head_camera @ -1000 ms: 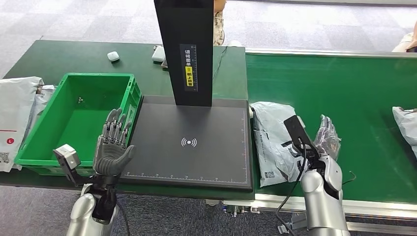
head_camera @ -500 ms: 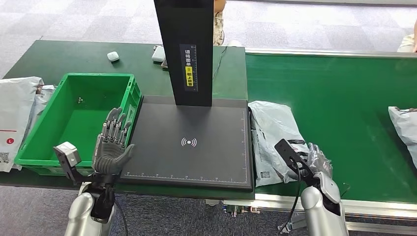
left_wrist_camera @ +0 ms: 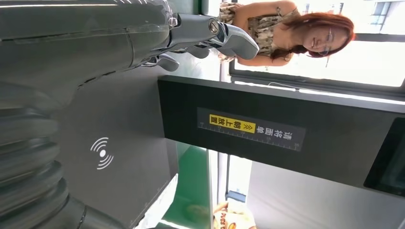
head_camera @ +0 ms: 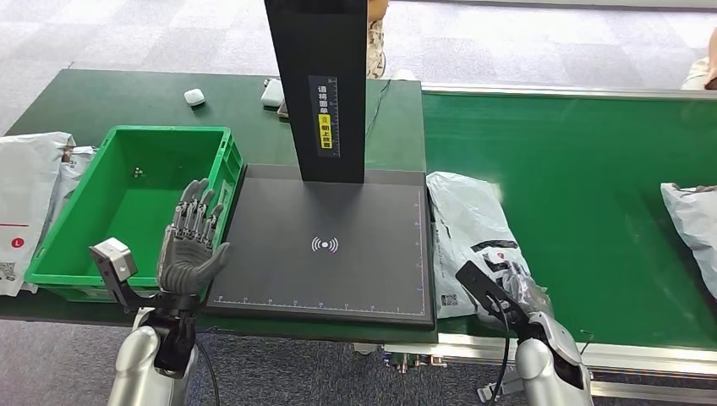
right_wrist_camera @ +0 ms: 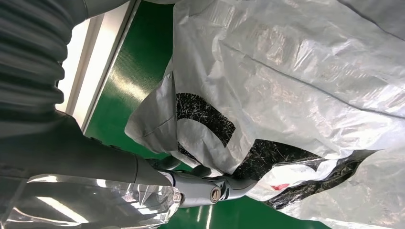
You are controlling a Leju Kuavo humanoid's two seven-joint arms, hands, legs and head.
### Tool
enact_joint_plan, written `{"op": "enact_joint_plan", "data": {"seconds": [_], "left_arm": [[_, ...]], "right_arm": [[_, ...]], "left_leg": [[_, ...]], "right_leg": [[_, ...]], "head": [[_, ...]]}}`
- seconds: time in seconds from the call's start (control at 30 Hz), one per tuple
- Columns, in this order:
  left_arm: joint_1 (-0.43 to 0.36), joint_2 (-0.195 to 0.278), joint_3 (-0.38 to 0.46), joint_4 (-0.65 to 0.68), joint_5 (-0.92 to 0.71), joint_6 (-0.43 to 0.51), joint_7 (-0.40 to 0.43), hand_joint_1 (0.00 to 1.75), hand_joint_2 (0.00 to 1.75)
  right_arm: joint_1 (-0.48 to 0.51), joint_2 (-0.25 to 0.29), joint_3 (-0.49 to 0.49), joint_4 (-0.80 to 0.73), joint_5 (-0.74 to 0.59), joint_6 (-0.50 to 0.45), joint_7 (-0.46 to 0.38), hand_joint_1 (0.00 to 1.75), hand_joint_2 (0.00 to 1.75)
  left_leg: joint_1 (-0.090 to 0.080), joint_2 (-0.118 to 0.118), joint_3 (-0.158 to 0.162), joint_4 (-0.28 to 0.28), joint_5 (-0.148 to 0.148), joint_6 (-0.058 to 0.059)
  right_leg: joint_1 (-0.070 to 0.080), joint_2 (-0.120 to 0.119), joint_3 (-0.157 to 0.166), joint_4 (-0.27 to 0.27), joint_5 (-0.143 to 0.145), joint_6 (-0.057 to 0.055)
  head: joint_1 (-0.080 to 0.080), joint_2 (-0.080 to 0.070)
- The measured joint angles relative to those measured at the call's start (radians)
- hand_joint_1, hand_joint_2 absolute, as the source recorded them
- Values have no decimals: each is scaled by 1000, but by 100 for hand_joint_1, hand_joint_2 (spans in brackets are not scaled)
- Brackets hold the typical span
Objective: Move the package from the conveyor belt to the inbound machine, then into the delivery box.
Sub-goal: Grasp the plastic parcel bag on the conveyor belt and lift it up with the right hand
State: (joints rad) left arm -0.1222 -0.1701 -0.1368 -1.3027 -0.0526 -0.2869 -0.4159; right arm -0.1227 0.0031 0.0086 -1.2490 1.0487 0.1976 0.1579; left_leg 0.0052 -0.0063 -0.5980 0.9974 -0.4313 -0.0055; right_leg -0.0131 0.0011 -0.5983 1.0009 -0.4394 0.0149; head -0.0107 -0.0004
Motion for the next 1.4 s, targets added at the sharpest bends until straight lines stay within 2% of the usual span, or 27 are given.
{"op": "enact_joint_plan", "data": {"seconds": [0.2, 0.23, 0.33, 0.37, 1.17, 1.3, 1.4], "left_arm": [[-1, 0, 3, 0, 0, 0, 0, 0, 175], [-1, 0, 4, 0, 0, 0, 0, 0, 175], [-3, 0, 6, 0, 1, -2, 0, 0, 175], [-3, 0, 8, 0, 1, -3, 1, 0, 175], [67, 0, 52, -81, 2, -3, 18, 0, 175], [79, 0, 61, -98, 0, -3, 22, 0, 175], [99, -2, 69, -127, 0, -4, 23, 0, 175]], "right_arm": [[2, -4, 4, 0, -3, 3, -4, 0, 175], [2, -5, 5, 0, -10, 9, -11, 37, 175], [3, -12, 18, 0, -43, 27, -38, 168, 175], [2, -14, 23, 0, -52, 27, -42, 175, 175], [19, -25, 45, -72, -114, -9, -36, 175, 175], [14, -25, 45, -74, -112, -74, -53, 175, 175], [3, -18, 33, -109, -190, -179, -121, 175, 175]], "left_leg": [[0, 0, 0, 0, 0, 0], [0, 0, 0, 0, 0, 0], [0, 0, 0, 0, 0, 0], [0, 0, 0, 0, 0, 0], [0, 0, 0, 0, 0, 0], [0, 0, 0, 0, 0, 0], [0, 0, 0, 0, 0, 0]], "right_leg": [[0, 0, 0, 0, 0, 0], [0, 0, 0, 0, 0, 0], [0, 0, 0, 0, 0, 0], [0, 0, 0, 0, 0, 0], [0, 0, 0, 0, 0, 0], [0, 0, 0, 0, 0, 0], [0, 0, 0, 0, 0, 0]], "head": [[0, 0], [0, 0], [0, 0], [0, 0], [0, 0], [0, 0], [0, 0]]}}
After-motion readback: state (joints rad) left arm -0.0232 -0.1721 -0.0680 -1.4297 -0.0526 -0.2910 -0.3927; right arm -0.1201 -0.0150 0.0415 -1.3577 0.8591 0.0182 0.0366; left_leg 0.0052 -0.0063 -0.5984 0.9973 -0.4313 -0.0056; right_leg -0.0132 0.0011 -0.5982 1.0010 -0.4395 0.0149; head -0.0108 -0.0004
